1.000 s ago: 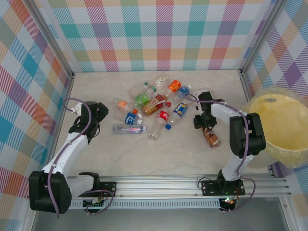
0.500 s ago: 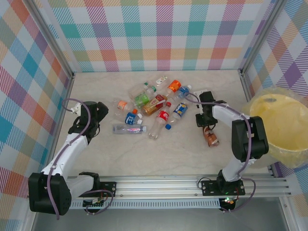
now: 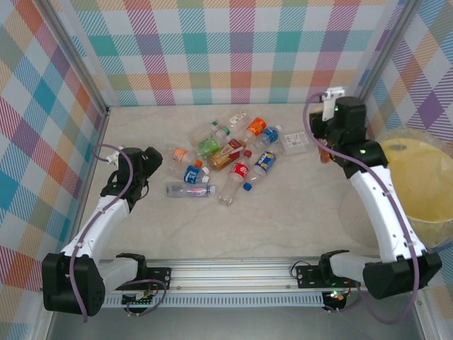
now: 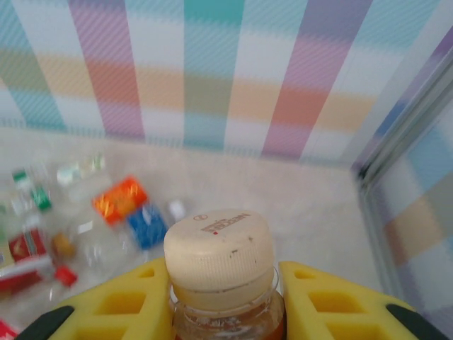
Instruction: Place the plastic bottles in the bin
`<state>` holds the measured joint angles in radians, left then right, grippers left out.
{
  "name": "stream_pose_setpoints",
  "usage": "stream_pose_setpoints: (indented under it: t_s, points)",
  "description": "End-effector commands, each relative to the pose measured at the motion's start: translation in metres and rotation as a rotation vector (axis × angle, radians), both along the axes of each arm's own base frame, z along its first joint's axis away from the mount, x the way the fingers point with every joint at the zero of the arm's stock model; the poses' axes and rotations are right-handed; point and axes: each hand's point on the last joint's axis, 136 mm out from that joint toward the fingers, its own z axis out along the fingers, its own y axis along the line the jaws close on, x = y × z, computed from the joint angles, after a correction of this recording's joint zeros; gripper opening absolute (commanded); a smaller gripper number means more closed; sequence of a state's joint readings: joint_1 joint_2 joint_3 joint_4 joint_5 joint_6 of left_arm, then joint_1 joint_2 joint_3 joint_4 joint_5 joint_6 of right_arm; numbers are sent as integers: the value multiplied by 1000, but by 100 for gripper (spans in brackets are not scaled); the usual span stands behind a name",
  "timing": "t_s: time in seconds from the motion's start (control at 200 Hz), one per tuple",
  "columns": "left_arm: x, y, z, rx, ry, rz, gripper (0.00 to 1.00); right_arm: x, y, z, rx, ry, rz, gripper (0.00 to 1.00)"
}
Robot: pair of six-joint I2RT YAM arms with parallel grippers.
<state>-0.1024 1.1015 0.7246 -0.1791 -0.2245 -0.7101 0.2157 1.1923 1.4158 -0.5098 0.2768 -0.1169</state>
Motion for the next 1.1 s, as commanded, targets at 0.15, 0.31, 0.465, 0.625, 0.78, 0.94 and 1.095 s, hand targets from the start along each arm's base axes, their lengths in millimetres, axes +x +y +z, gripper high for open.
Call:
stream_pose_setpoints:
  t_s: [0.15, 0.31, 0.465, 0.625, 0.78, 0.94, 1.095]
  points:
    - [10, -6, 17, -28, -52, -20, 100, -37, -87, 119, -185, -296, -352, 32]
    - [12, -6, 24, -16, -55, -26, 100, -65, -137, 132, -179, -312, -511, 33]
    - [15, -10, 27, -36, -50, -36, 100, -76, -181, 101, -155, -216, -655, 33]
    - [9, -11, 17, -90, 40, -1, 100, -80, -209, 61, -101, -145, -743, 33]
    - [1, -20, 5, -178, 131, 11, 100, -83, -218, 23, -12, -123, -780, 33]
    - [-2, -33, -6, -275, 184, 5, 100, -88, -219, -26, 81, -64, -802, 35]
    - [-10, -44, -21, -340, 265, -3, 100, -83, -207, -55, 211, -49, -750, 37]
